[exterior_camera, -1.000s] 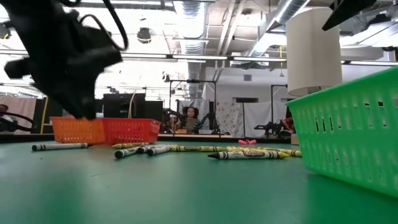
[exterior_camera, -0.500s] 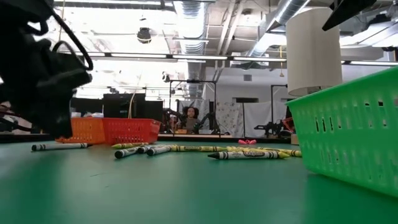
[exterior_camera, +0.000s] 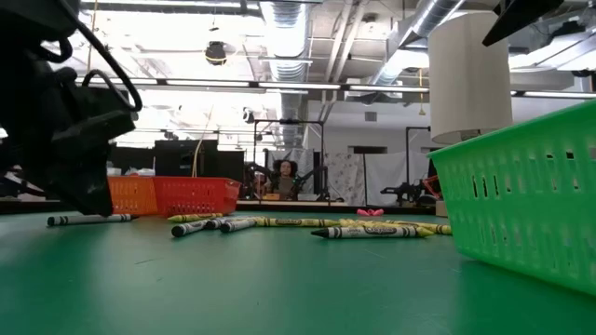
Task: Sort crayons
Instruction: Put the black crayon into the orange bin
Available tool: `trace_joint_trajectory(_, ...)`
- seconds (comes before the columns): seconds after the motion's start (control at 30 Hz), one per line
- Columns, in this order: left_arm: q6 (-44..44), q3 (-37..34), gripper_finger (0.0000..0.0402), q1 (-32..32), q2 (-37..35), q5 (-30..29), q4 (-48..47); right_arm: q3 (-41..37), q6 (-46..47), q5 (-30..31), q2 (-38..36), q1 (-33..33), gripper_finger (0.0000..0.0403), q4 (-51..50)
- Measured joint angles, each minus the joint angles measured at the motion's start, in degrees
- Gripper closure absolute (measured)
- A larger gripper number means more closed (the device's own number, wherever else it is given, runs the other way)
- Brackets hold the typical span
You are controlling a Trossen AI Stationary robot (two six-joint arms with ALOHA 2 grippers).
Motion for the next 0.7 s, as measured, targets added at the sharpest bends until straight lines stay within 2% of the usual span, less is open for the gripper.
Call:
trace_joint_trajectory(0.3,-0.21,1.05,0.0284,-0.05,7.79,0.42,3.02,0.00,-0.03,0.00,0.01,-0.02,0.0335,0.00)
trace_joint_trajectory(0.4,-1.94,2.36,0.0308,-0.51,8.09,0.21,1.44,0.00,-0.20,0.00,-0.01,-0.02,0.0335,0.00)
trace_joint_trajectory(0.57,-1.83,5.51,0.0384,-0.72,7.32,1.50,-4.08,0.00,-0.19,0.00,0.01,0.00,0.0335,0.00)
trace_joint_trajectory(0.7,-1.74,5.72,0.0392,-0.74,7.35,2.67,-4.16,0.00,-0.16,0.00,0.00,0.00,0.0335,0.00)
